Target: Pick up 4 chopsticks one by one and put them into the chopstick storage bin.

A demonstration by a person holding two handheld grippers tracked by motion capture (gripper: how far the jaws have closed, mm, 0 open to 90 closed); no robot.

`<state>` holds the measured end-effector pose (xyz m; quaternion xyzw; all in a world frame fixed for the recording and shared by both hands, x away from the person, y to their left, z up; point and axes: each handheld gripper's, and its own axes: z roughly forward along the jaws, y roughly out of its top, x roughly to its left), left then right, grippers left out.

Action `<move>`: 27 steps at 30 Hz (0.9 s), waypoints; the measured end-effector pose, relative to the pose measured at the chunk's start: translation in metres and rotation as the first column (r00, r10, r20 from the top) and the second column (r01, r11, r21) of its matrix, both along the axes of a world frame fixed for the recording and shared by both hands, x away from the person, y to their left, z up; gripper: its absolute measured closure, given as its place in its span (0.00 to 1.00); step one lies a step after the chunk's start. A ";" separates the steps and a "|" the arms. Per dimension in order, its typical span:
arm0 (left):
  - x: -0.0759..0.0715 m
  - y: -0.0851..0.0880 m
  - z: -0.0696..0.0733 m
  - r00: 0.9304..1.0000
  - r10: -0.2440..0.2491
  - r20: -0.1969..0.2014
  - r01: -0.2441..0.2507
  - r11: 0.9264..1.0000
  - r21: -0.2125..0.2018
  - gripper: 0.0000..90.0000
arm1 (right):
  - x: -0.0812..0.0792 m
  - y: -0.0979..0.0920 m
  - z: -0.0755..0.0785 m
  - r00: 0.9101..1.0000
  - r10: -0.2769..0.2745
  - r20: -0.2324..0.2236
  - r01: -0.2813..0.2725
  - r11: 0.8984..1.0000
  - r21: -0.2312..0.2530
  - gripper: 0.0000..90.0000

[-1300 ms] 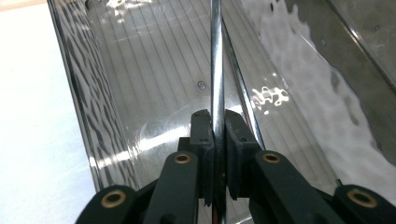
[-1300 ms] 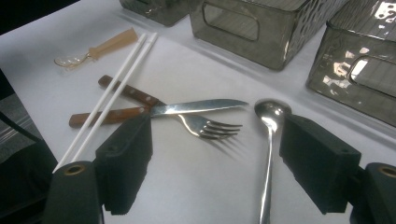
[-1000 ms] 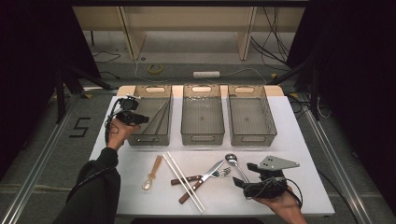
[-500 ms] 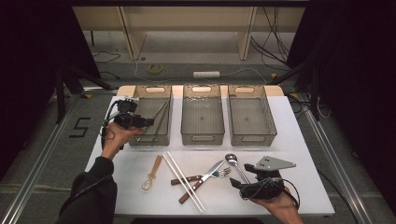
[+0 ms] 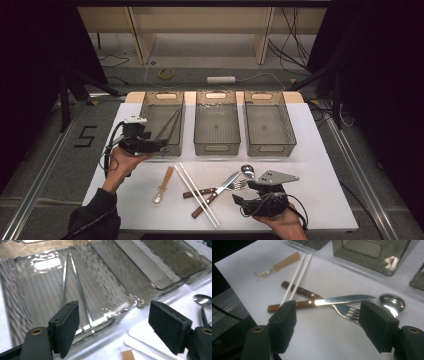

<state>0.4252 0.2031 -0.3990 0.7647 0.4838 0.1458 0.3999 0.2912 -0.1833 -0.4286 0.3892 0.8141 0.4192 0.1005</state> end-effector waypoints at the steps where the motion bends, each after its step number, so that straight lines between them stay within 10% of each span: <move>1: -0.003 -0.002 -0.001 1.000 -0.009 0.007 0.009 1.000 -0.003 0.27 | -0.001 0.003 -0.001 1.000 0.005 -0.003 -0.005 1.000 -0.002 0.36; 13: -0.034 -0.018 -0.009 0.993 -0.113 0.037 0.114 0.993 -0.037 0.23 | -0.004 0.039 -0.013 0.996 0.075 -0.046 -0.077 0.996 -0.051 0.43; 27: -0.060 -0.026 -0.026 0.992 -0.121 0.045 0.123 0.991 -0.060 0.22 | -0.006 0.058 -0.024 0.991 0.111 -0.079 -0.118 0.989 -0.094 0.47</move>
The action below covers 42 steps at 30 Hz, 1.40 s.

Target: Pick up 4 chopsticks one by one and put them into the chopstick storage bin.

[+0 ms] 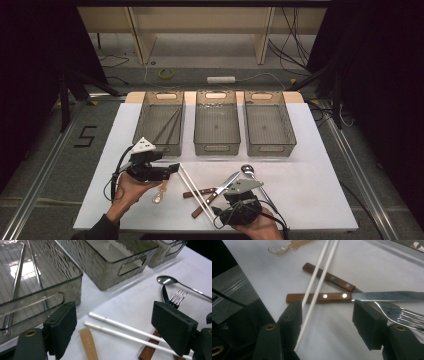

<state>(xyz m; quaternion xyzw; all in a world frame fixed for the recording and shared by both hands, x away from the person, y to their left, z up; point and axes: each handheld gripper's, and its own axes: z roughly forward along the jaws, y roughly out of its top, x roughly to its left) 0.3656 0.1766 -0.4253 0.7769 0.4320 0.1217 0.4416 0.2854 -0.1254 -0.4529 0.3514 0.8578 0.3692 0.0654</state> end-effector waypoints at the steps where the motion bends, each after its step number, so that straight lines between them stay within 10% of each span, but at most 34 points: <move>1: -0.001 0.000 -0.001 1.000 -0.002 -0.002 0.002 1.000 -0.001 0.22 | 0.000 0.001 -0.001 1.000 0.003 -0.005 -0.003 1.000 -0.002 0.47; 42: -0.023 -0.004 -0.006 0.999 -0.020 0.024 0.020 0.999 0.028 0.21 | -0.001 0.023 -0.018 0.999 0.014 -0.052 -0.019 0.996 -0.091 0.67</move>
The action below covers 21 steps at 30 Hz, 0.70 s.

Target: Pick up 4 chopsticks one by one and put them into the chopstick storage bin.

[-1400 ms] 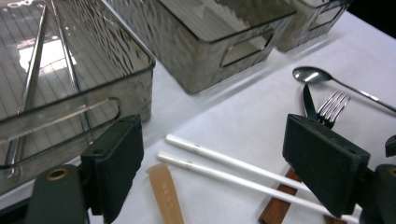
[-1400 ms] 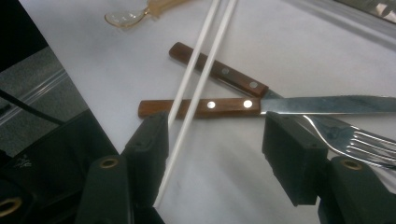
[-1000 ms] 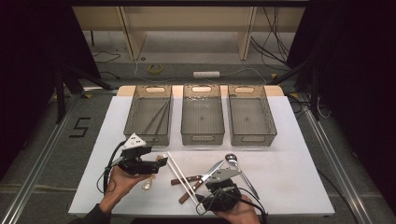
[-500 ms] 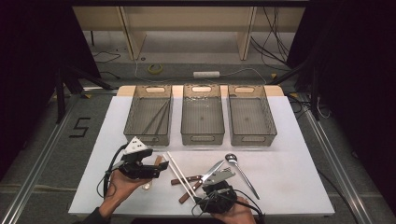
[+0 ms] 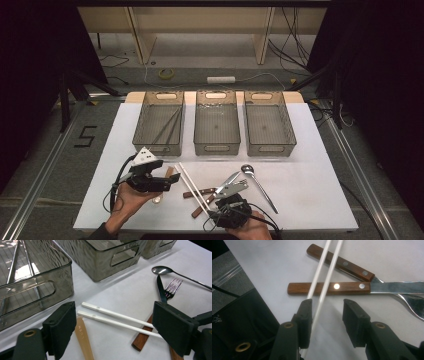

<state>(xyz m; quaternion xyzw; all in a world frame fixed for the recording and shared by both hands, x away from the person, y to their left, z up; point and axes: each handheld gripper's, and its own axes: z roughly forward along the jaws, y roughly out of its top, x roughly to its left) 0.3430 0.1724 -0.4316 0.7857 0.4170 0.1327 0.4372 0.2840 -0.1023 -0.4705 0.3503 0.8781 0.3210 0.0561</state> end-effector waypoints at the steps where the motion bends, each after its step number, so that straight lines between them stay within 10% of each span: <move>1: 0.000 0.000 0.000 1.000 -0.004 0.000 0.004 1.000 0.005 0.21 | 0.000 0.001 0.000 1.000 0.002 0.000 -0.002 1.000 -0.001 0.68; 21: -0.002 -0.002 0.001 1.000 -0.017 -0.001 0.017 1.000 -0.001 0.21 | 0.006 0.007 -0.007 0.999 -0.023 -0.029 0.022 0.999 -0.030 0.82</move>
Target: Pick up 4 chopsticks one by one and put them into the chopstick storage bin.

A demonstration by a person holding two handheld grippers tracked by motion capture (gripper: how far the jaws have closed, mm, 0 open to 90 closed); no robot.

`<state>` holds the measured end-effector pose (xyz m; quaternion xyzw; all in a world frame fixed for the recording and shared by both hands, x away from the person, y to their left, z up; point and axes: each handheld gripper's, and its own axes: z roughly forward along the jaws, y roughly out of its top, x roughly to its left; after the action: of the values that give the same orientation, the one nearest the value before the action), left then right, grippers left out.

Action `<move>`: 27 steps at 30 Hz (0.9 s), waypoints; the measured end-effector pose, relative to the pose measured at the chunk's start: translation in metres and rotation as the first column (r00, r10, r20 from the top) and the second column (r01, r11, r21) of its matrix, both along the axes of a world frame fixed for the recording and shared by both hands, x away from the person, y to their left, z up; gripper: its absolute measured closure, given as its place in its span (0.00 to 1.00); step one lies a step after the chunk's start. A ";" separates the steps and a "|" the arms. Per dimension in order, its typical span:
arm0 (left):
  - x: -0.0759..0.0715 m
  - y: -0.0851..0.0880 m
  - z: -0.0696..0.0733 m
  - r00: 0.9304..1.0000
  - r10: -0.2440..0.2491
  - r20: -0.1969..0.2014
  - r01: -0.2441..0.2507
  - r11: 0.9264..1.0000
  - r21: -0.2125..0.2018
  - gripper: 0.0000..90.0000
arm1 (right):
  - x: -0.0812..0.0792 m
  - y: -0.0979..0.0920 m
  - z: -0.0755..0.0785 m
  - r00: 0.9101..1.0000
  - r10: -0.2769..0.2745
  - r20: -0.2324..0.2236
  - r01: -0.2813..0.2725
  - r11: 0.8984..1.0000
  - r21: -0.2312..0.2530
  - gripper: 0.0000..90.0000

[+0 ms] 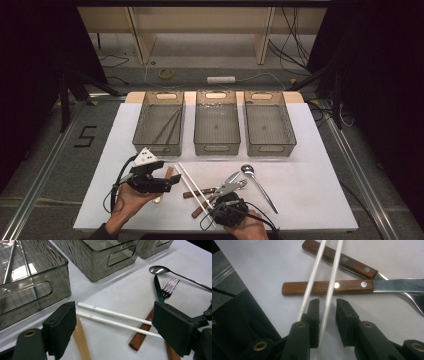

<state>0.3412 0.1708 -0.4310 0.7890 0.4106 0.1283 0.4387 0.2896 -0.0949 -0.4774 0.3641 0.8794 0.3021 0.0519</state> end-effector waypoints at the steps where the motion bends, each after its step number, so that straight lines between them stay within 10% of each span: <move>1: 0.000 0.000 0.000 1.000 -0.001 -0.001 0.001 1.000 0.001 0.21 | 0.001 0.000 0.000 1.000 -0.005 -0.005 0.005 1.000 0.003 0.83; 27: -0.002 -0.003 0.000 1.000 -0.011 0.000 0.011 1.000 0.004 0.22 | 0.009 -0.008 0.001 0.993 -0.106 -0.047 0.107 0.994 0.026 0.96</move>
<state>0.3395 0.1680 -0.4305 0.7920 0.4060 0.1267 0.4379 0.2988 -0.1034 -0.4764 0.4181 0.8553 0.3032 0.0428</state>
